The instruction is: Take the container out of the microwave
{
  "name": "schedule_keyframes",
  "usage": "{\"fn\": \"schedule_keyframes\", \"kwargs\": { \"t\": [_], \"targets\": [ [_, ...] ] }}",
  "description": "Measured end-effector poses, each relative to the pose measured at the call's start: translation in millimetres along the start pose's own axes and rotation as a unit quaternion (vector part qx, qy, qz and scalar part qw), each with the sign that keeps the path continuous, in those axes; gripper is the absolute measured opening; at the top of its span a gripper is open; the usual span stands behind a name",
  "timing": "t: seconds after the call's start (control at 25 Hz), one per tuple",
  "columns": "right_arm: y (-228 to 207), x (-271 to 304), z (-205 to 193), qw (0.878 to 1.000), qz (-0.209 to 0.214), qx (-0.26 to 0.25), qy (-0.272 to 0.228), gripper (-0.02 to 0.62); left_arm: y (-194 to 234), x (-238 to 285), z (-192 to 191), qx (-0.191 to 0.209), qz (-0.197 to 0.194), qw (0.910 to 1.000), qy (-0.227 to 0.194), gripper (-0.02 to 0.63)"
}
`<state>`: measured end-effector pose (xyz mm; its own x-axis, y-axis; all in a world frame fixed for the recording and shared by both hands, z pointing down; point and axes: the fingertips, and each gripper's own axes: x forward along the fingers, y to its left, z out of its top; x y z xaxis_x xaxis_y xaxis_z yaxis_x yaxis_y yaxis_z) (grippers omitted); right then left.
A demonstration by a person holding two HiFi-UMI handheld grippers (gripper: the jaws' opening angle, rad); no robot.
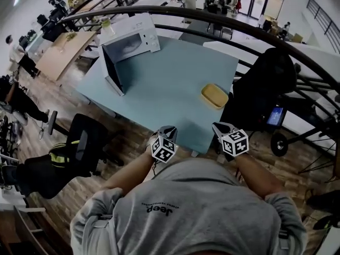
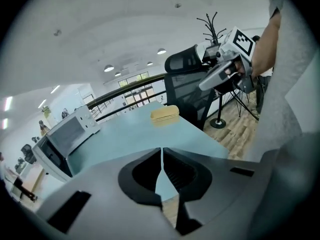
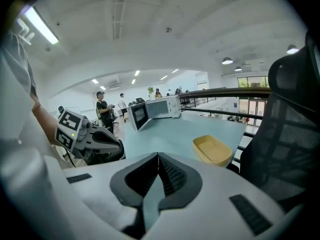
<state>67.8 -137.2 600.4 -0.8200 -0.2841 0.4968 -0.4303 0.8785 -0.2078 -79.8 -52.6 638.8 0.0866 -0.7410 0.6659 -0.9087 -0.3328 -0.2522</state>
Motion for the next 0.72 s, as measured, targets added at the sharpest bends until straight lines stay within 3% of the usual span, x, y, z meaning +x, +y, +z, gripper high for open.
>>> {"fn": "schedule_keyframes", "kwargs": {
  "t": [0.2, 0.4, 0.72],
  "targets": [
    [40.3, 6.0, 9.2, 1.0, -0.007, 0.022, -0.014, 0.018, 70.1, -50.5, -31.7, -0.033, 0.02, 0.999, -0.021, 0.021],
    [66.2, 26.4, 20.9, 0.999, -0.013, 0.03, -0.019, 0.018, 124.0, -90.3, -69.3, -0.098, 0.04, 0.9936, -0.04, 0.018],
    [87.0, 49.0, 70.6, 0.999, 0.023, -0.034, -0.029, 0.018, 153.3, -123.1, -78.3, -0.165, 0.072, 0.9809, -0.073, 0.018]
  ]
}}
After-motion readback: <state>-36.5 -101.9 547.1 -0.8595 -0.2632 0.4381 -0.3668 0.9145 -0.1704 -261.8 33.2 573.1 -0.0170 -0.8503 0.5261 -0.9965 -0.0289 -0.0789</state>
